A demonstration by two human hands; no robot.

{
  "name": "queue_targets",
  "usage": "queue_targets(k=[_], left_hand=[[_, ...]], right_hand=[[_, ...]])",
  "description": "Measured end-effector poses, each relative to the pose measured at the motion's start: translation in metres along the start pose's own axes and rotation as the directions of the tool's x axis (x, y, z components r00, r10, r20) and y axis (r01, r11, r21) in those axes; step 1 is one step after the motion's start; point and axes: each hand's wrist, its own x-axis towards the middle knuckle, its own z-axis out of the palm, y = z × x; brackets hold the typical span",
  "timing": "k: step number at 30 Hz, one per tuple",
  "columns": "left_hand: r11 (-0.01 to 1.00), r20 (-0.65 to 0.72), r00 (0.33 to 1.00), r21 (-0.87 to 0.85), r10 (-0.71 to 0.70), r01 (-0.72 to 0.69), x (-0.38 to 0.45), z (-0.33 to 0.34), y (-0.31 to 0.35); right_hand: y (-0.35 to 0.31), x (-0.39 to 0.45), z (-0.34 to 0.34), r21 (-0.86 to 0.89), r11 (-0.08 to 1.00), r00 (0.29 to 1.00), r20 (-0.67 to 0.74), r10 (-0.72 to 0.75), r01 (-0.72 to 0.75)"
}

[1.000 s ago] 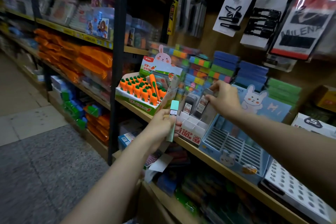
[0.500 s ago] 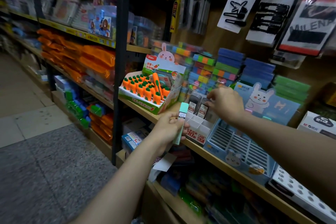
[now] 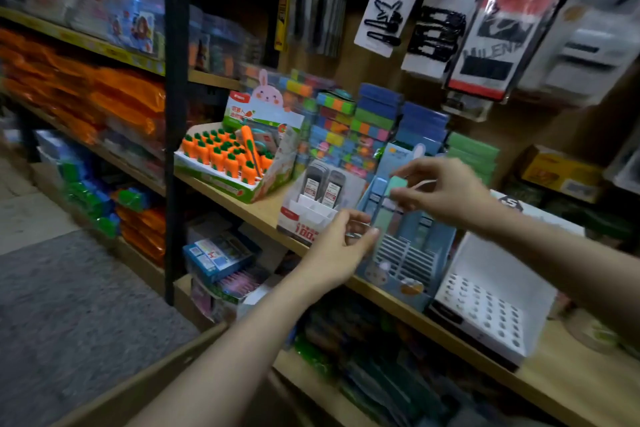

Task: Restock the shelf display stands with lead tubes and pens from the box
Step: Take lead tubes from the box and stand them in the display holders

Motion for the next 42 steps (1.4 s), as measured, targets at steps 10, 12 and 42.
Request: queue_targets(k=[10,12,42], left_hand=[[0.503,0.327,0.938,0.796,0.114,-0.338,-0.020,0.022,-0.037],[0.428,0.337,0.934,0.831,0.122,-0.356,-0.021,0.017,-0.043],[0.403,0.315,0.916,0.827,0.248,-0.393,-0.017,0.014,-0.051]], right_hand=[[0.055,-0.017,-0.064,-0.490,0.868,0.971,-0.237,-0.043,-0.081],[0.064,-0.017,-0.054,-0.509,0.856,0.975,-0.221,-0.033,-0.086],[0.090,-0.020,-0.005,-0.865,0.495,0.970,-0.186,-0.158,-0.086]])
